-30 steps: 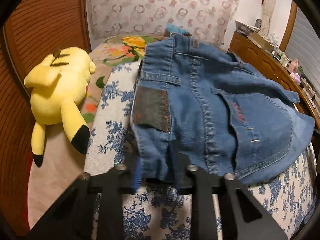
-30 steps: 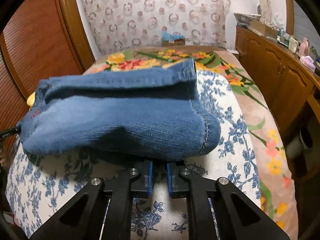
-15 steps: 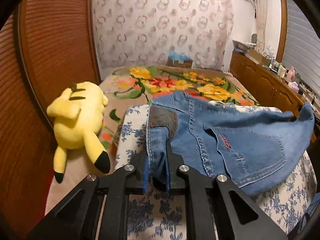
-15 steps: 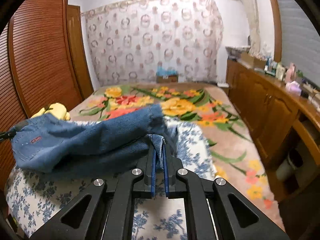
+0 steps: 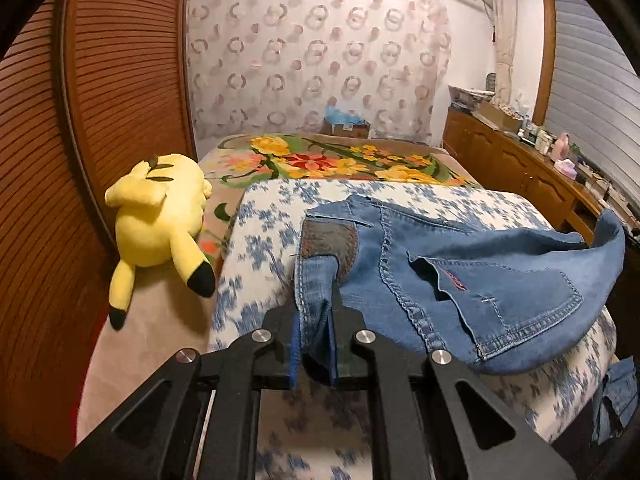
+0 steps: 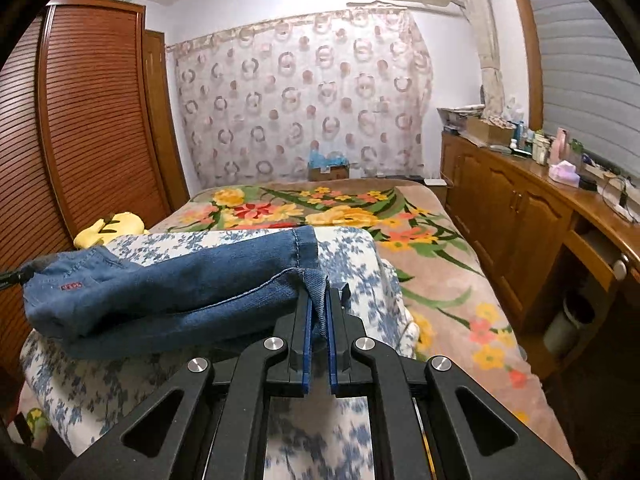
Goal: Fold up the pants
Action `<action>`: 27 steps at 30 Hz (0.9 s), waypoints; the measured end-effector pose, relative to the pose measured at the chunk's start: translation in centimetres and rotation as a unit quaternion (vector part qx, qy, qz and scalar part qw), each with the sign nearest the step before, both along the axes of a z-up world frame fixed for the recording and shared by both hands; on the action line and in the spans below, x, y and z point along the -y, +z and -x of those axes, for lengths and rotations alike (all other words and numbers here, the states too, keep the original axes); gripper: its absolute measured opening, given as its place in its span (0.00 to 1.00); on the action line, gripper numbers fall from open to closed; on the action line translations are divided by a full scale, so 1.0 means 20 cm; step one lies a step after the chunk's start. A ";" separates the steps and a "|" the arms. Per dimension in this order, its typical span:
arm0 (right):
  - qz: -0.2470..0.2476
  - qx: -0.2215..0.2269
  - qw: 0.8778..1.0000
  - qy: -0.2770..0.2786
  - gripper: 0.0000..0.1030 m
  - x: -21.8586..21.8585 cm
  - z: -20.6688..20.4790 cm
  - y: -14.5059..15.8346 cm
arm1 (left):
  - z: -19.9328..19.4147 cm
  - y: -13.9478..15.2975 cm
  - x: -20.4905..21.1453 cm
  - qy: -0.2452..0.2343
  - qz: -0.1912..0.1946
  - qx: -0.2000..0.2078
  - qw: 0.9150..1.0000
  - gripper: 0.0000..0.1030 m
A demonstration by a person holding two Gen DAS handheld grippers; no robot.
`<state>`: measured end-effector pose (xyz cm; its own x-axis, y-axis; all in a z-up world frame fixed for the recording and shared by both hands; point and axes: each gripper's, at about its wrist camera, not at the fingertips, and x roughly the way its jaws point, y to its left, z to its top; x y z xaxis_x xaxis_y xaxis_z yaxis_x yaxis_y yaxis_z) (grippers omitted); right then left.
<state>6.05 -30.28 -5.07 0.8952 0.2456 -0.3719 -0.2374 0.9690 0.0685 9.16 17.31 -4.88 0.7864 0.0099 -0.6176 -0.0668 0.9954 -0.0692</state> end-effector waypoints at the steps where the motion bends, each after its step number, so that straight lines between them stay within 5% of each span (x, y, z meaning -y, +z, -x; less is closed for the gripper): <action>1: -0.004 -0.001 1.000 -0.002 0.06 0.02 0.03 -0.01 | 0.03 -0.01 0.01 -0.002 0.000 -0.002 1.000 0.11; 8: -0.015 -0.052 0.999 0.003 0.06 0.04 0.09 -0.15 | 0.09 -0.14 0.07 -0.009 -0.007 -0.030 0.999 0.13; 12: -0.018 -0.077 0.997 -0.001 0.06 0.05 0.06 -0.19 | 0.08 -0.17 0.11 -0.008 -0.036 -0.035 0.999 0.23; 19: -0.015 -0.078 0.997 -0.001 0.16 0.06 0.11 -0.14 | 0.09 -0.14 0.15 -0.021 -0.029 -0.017 0.999 0.77; 27: 0.006 -0.043 0.999 -0.023 0.32 0.05 0.16 -0.05 | 0.03 -0.12 0.31 -0.060 -0.021 -0.004 0.998 0.77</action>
<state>2.87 -31.19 -6.11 0.8697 0.2004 -0.4511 -0.1868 0.9795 0.0750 8.65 11.20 -7.27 0.7790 -0.0579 -0.6243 0.0521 0.9983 -0.0276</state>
